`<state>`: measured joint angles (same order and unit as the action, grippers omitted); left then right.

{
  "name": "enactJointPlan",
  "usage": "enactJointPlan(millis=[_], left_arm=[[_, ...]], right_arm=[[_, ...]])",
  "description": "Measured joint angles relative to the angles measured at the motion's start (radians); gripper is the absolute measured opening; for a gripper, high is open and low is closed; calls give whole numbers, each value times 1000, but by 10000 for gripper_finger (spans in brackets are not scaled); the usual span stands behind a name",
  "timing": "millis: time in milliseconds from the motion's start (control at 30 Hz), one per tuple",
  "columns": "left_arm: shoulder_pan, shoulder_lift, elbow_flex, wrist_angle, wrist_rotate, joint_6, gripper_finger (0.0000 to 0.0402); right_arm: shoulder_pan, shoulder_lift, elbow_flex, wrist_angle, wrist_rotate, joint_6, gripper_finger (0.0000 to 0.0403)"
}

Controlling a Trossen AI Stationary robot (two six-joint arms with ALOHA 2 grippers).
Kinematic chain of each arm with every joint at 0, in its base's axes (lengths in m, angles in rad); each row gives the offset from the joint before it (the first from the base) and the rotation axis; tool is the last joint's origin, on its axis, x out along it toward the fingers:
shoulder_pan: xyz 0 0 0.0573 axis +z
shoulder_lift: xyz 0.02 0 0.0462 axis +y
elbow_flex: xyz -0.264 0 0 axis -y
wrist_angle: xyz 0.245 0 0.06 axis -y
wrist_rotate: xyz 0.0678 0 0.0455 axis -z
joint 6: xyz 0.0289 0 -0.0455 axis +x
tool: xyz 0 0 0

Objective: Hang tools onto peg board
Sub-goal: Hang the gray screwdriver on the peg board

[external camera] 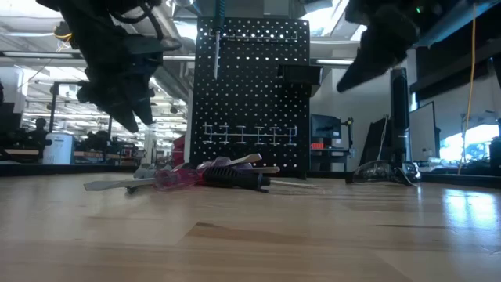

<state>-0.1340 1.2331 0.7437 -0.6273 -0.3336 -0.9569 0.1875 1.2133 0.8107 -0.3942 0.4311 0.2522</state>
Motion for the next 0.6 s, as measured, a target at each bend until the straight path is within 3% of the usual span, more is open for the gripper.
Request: enactJointPlan(millis=[200,600], left_arm=[[37,44,0,0,-10,-83,214],[68,208,0,19,49,-136,187]], right_arm=[[42,0,-87,110,64,13,182],[42,0,-100,119,102,5,182]])
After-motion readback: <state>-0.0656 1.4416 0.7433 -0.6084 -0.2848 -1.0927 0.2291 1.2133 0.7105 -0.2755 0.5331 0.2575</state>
